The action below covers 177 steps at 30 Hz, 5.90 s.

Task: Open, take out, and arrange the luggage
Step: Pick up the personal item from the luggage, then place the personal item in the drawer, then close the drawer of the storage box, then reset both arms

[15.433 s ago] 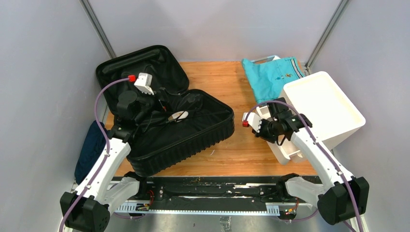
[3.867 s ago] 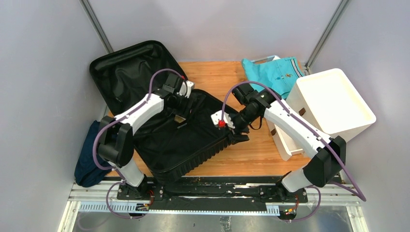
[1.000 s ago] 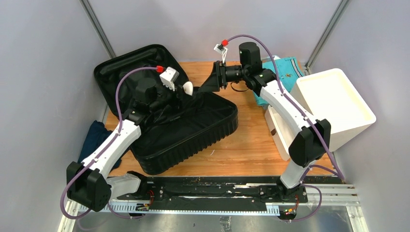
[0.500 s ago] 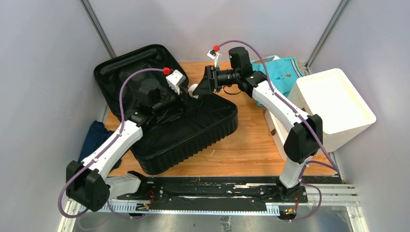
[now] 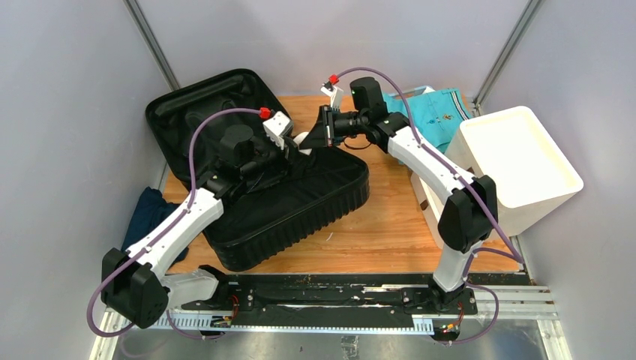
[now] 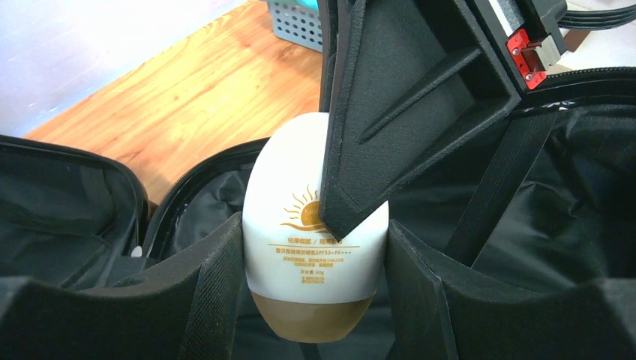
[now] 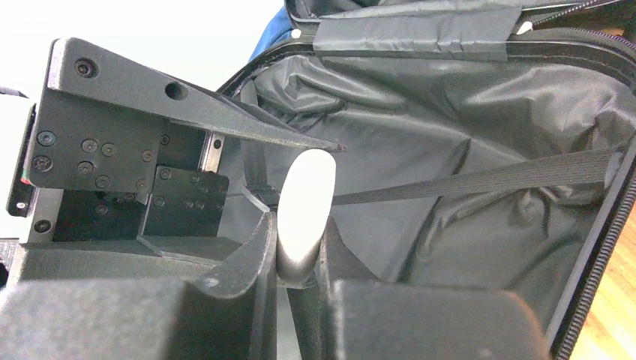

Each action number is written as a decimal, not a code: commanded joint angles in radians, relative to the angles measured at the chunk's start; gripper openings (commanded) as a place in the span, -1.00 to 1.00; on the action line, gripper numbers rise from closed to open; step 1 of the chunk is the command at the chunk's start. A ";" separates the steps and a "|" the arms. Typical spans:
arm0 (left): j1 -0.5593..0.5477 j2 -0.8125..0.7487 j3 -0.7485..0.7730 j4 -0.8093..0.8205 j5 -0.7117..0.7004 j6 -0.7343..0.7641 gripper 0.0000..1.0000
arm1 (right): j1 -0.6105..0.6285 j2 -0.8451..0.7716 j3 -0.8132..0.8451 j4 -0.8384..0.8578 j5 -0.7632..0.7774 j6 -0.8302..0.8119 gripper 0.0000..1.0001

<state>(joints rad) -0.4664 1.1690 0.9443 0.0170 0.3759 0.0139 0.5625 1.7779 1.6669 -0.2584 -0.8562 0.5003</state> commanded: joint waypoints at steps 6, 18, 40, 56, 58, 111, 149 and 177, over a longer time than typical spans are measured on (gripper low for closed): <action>-0.009 -0.034 0.013 0.044 0.013 -0.062 0.60 | -0.004 -0.031 -0.052 0.081 -0.117 0.007 -1.00; -0.009 -0.150 0.046 -0.113 -0.028 -0.097 1.00 | -0.163 -0.074 -0.048 0.208 -0.436 -0.153 -1.00; -0.008 -0.242 0.027 -0.133 -0.262 -0.072 1.00 | -0.443 -0.347 -0.009 -0.635 0.158 -1.277 -1.00; -0.008 -0.224 0.010 -0.122 -0.264 -0.054 1.00 | -0.524 -0.435 -0.326 -0.728 0.715 -1.475 -0.99; -0.008 -0.221 0.008 -0.120 -0.263 -0.055 1.00 | -0.524 -0.419 -0.343 -0.736 0.766 -1.482 -0.98; -0.008 -0.233 0.017 -0.141 -0.282 -0.038 1.00 | -0.530 -0.206 -0.649 -0.521 1.116 -1.209 -0.42; 0.131 -0.004 0.767 -0.489 -0.165 -0.226 1.00 | -0.615 -0.334 0.351 -0.480 0.279 -0.996 1.00; 0.161 0.039 1.076 -0.689 -0.221 -0.227 1.00 | -0.615 -0.409 0.304 -0.225 0.581 -0.534 1.00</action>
<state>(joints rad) -0.3141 1.2171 2.0331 -0.6544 0.1528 -0.2146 -0.0406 1.3922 1.9808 -0.5121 -0.2928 -0.0547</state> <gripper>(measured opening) 0.999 0.999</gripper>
